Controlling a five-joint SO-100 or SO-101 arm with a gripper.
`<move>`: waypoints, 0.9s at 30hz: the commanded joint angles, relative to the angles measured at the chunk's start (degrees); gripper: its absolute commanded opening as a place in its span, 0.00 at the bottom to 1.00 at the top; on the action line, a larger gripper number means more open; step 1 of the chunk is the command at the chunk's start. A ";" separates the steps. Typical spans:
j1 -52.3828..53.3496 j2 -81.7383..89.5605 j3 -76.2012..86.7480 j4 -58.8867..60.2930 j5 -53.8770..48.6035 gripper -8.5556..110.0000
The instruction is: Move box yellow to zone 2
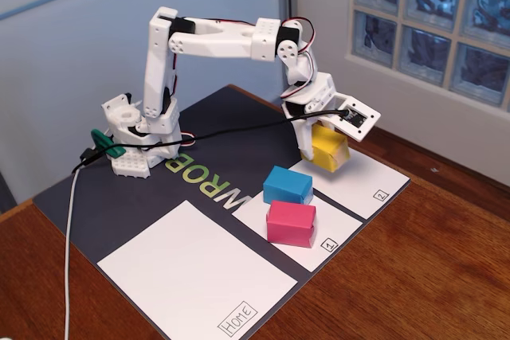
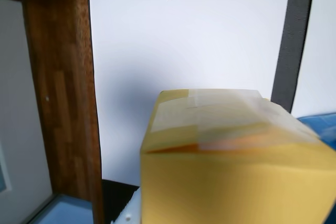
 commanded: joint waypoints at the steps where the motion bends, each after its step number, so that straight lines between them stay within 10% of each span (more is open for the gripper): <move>1: -0.18 -0.53 -3.60 -1.49 0.53 0.07; 27: 0.26 -11.60 -6.42 -10.63 3.16 0.07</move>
